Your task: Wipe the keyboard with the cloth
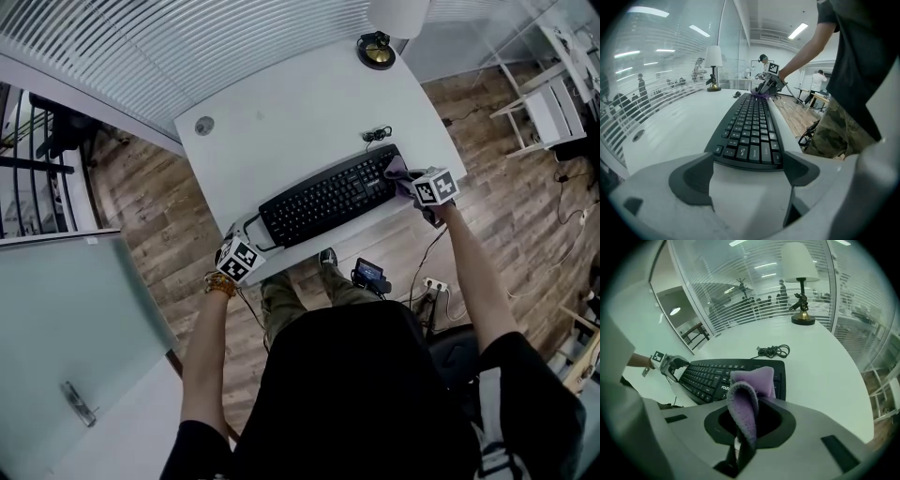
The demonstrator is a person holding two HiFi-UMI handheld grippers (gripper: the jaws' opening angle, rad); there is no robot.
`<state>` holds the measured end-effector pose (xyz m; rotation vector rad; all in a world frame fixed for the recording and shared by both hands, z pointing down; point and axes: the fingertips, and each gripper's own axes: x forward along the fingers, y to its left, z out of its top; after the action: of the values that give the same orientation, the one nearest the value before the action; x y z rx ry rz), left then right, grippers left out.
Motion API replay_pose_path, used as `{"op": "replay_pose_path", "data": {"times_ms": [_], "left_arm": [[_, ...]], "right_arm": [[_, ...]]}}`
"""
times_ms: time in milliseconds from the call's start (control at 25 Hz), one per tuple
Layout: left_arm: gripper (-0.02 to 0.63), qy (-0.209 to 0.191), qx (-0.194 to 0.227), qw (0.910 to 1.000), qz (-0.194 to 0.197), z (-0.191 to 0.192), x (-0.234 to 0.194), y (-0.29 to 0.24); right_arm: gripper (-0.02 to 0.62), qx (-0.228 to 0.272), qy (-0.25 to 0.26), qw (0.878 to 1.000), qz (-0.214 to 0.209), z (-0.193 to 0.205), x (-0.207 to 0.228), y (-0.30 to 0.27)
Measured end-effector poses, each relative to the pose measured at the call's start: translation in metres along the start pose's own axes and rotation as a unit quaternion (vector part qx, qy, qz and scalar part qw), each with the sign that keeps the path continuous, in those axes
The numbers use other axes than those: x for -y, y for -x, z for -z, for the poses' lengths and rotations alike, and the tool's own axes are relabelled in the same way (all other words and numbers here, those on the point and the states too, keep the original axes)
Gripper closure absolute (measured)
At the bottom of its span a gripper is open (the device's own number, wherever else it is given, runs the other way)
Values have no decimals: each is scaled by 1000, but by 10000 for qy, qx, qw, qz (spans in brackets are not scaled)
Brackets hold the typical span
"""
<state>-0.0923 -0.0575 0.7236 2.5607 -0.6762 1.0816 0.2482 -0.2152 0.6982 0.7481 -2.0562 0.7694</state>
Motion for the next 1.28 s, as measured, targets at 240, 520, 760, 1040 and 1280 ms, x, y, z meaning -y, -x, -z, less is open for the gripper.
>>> {"op": "replay_pose_path", "data": {"times_ms": [240, 520, 760, 1040, 1280], "left_arm": [[150, 7, 11, 10000, -11, 1, 1, 0], [150, 8, 3, 10000, -7, 1, 0, 2], [150, 18, 21, 10000, -8, 2, 1, 2], [150, 25, 32, 10000, 1, 1, 0, 1], [149, 26, 35, 10000, -11, 1, 1, 1]], "right_arm": [[558, -435, 277, 9971, -553, 5, -39, -20], [560, -424, 145, 9934, -1054, 4, -77, -31], [560, -276, -9, 9951, -948, 4, -83, -33], [560, -110, 63, 9922, -1243, 0, -106, -38], [560, -324, 412, 9865, -1555, 2, -148, -52]]}}
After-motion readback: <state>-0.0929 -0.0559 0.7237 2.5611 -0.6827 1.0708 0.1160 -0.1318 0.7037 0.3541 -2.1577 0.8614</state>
